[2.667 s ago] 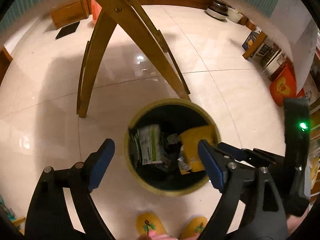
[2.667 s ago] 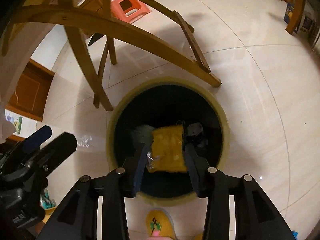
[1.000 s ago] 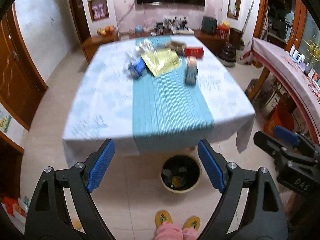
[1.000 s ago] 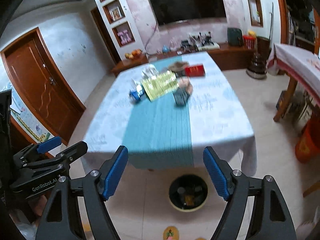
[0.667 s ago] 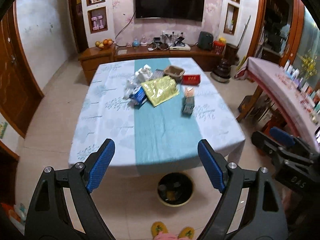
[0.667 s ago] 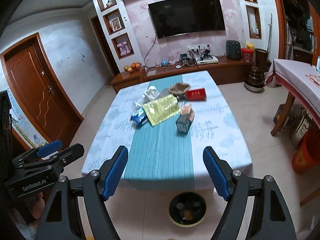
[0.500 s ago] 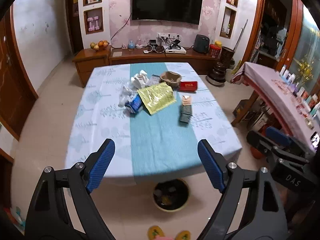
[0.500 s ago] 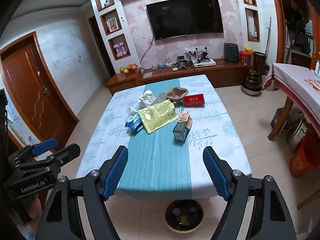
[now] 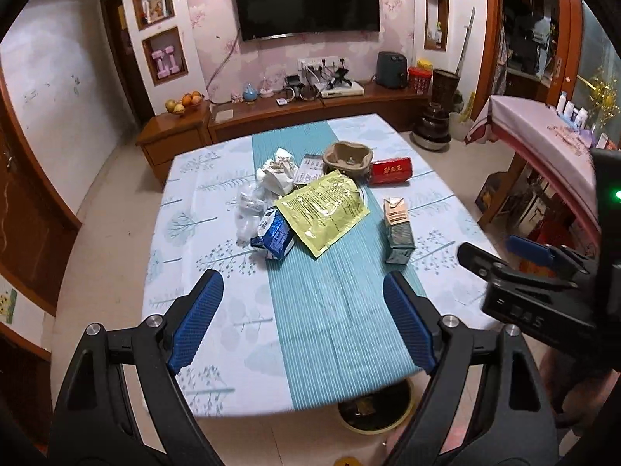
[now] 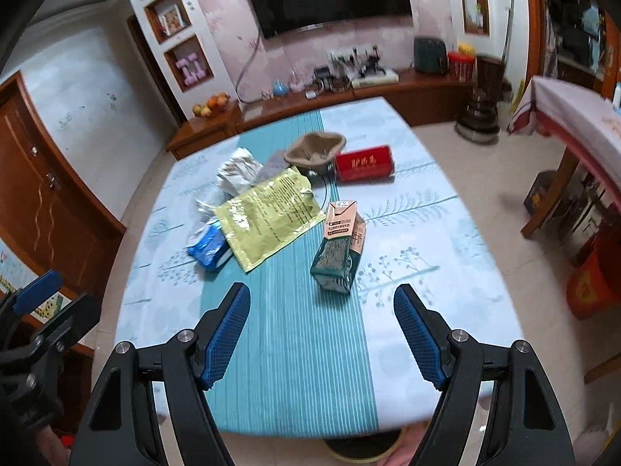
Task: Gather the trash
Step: 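Grasp the tan milk carton with the right tool while the left tool grasps the yellow-green packet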
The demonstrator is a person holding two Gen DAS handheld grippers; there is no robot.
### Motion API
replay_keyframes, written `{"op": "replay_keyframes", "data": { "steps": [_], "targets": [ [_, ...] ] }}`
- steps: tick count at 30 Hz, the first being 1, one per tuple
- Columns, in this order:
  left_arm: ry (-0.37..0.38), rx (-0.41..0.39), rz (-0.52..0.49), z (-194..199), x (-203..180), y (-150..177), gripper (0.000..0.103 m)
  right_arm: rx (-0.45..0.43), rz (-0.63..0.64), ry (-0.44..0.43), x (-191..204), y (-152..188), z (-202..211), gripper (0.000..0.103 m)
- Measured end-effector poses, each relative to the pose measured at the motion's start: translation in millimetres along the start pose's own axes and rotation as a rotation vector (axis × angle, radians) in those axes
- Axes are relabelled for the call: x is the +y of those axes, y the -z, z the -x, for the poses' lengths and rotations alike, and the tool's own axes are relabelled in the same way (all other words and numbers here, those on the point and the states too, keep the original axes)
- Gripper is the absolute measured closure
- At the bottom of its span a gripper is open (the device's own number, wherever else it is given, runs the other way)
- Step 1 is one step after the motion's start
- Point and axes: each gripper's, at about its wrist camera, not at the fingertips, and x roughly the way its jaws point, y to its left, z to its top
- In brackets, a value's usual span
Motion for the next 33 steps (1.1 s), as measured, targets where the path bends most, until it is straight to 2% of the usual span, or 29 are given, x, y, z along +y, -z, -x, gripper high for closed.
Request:
{"op": "replay_keyframes", "data": {
  "steps": [4,6,8,9,11,12,16,25,33],
  "targets": [
    [-0.004,0.046,-0.009,-54,1,-19,0.02,0.076,0.002,0.007,-10,-25,-75,0.025],
    [-0.005,0.079,-0.007,-84,3,-31,0.02,0.131,0.011,0.012,-14,-35,-113,0.028],
    [-0.001,0.107,-0.003,-110,2,-44,0.02,0.218,0.032,0.011,-18,-42,-153,0.036],
    [0.003,0.127,-0.001,-125,1,-51,0.02,0.25,0.044,0.006,-19,-43,-164,0.046],
    [0.032,0.171,0.0,-151,-1,-64,0.02,0.319,0.077,-0.036,-24,-46,-188,0.054],
    [0.054,0.2,-0.003,-167,-2,-71,0.02,0.341,0.091,-0.061,-27,-49,-197,0.064],
    [0.072,0.271,-0.028,-216,-11,-93,0.02,0.356,0.128,-0.111,-39,-64,-208,0.065],
    [0.134,0.415,-0.09,-311,-14,-134,0.02,0.323,0.064,-0.217,-83,-116,-218,0.066],
    [0.222,0.514,-0.166,-367,-21,-152,0.02,0.316,0.06,-0.25,-96,-135,-232,0.066]
  ]
}}
